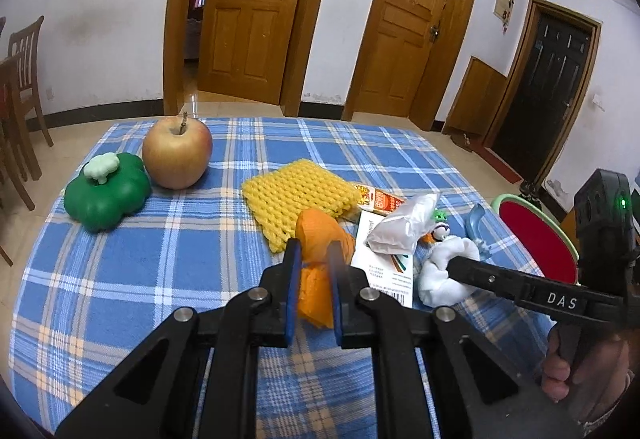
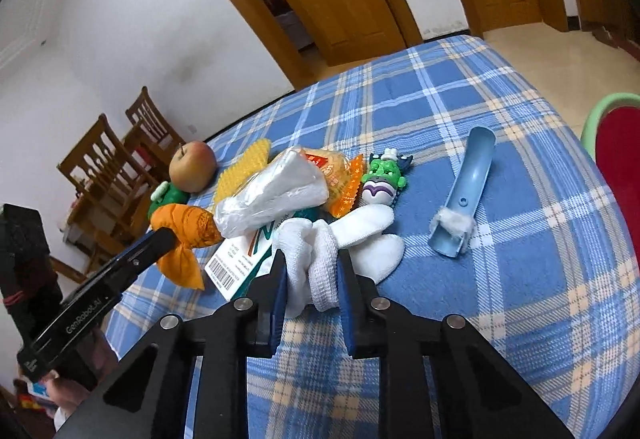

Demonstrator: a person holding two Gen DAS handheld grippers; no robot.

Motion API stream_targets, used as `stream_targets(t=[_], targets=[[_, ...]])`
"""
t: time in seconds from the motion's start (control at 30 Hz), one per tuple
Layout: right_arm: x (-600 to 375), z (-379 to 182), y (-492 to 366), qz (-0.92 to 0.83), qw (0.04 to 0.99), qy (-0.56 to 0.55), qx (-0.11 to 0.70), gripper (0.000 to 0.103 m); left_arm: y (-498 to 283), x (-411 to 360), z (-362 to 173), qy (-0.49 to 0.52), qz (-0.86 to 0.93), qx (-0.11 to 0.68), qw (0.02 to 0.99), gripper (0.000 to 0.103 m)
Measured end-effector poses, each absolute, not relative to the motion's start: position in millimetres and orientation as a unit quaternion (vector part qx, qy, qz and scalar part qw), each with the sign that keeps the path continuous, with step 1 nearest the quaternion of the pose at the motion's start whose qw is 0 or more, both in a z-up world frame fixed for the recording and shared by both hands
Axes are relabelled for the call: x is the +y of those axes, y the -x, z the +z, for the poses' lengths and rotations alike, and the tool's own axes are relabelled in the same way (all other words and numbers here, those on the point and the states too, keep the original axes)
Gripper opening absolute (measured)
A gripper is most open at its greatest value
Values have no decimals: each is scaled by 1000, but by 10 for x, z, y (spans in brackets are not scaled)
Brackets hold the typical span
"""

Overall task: Collect trash
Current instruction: 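Grasp the orange bag with the left tool while the right tool grasps the white glove, then carry the orange bag and white glove over the red bin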

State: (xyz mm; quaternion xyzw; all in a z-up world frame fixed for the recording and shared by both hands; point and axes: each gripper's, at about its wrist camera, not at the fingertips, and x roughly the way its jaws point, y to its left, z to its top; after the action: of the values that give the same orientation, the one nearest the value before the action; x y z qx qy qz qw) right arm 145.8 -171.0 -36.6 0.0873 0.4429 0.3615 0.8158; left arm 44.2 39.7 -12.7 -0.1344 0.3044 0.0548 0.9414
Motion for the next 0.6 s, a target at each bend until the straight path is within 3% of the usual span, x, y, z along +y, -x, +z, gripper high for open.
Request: stream_targets(t=[0.6], targets=[[-2067, -43, -1333, 399, 837, -72, 368, 23, -473, 107, 119, 128, 35, 283, 950, 13]])
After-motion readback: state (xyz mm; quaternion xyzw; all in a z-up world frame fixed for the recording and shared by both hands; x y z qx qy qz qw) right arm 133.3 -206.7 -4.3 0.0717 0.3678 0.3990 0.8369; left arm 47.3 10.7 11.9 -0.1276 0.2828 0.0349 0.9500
